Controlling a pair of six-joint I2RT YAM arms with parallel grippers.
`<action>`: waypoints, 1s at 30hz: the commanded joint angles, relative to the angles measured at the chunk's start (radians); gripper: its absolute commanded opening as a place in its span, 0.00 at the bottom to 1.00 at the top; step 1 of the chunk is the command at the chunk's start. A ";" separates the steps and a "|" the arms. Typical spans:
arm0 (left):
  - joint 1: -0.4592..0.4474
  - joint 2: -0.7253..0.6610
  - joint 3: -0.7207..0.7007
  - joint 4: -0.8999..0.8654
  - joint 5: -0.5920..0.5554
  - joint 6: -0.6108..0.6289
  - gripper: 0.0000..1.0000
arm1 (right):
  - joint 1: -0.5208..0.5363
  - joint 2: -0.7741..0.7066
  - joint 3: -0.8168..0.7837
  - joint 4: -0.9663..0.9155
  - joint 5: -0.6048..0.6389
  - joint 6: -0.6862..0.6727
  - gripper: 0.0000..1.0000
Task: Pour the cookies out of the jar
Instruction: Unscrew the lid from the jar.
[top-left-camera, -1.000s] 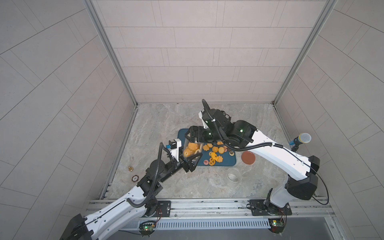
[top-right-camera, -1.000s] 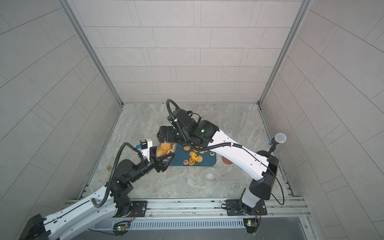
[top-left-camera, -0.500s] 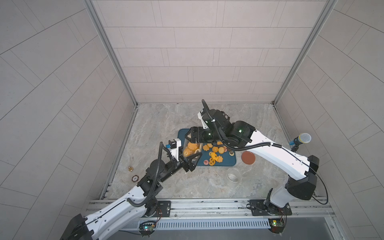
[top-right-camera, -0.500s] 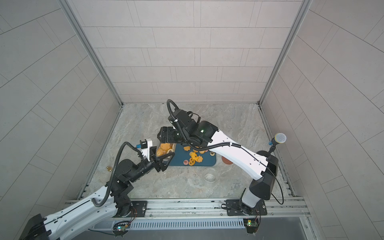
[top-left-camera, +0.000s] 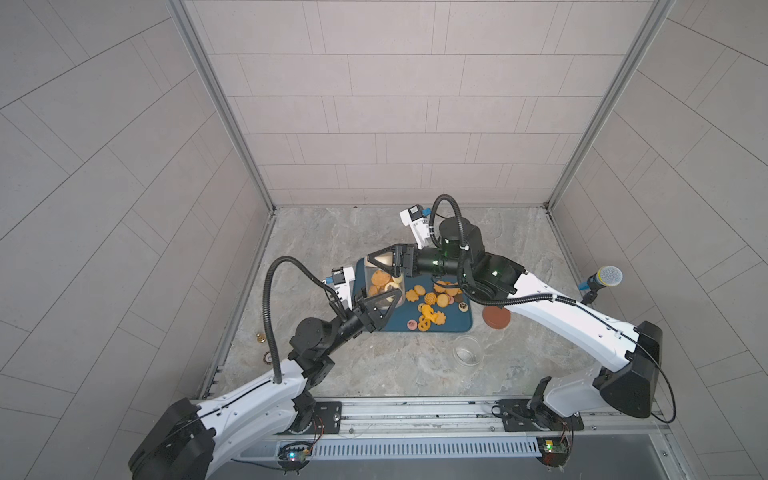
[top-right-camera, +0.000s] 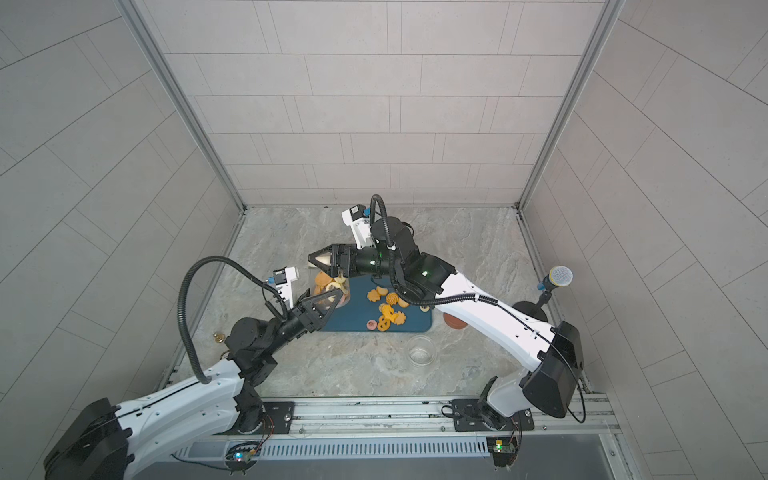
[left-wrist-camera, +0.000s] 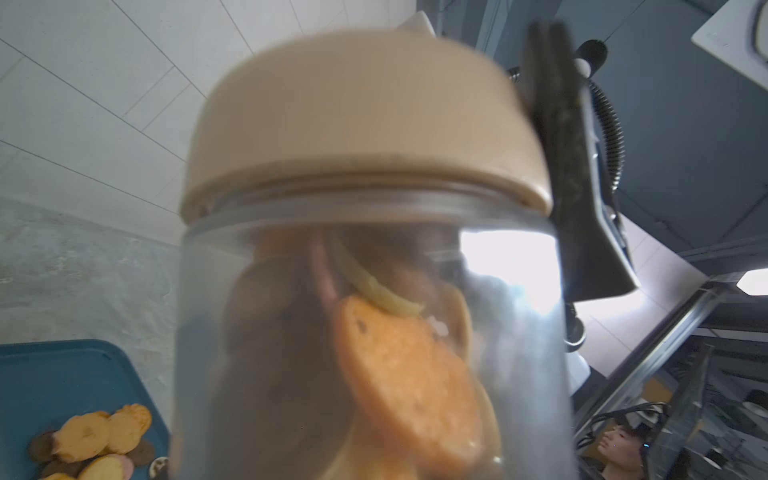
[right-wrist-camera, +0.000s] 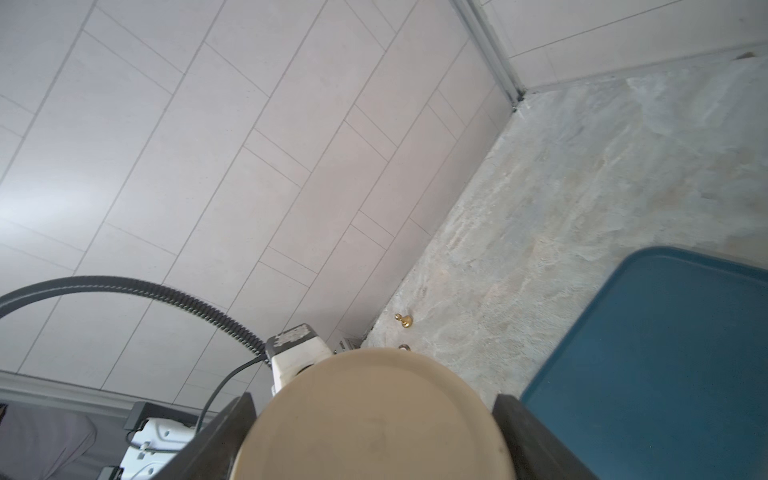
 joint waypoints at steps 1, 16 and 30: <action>-0.019 -0.017 0.075 0.119 0.175 0.052 0.00 | 0.082 0.014 0.037 0.007 -0.185 0.064 0.24; -0.017 -0.369 0.182 -0.829 -0.139 0.615 0.00 | 0.077 -0.077 0.216 -0.619 0.376 -0.015 1.00; -0.024 -0.367 0.225 -0.926 -0.187 0.757 0.00 | 0.118 -0.047 0.152 -0.562 0.377 0.220 1.00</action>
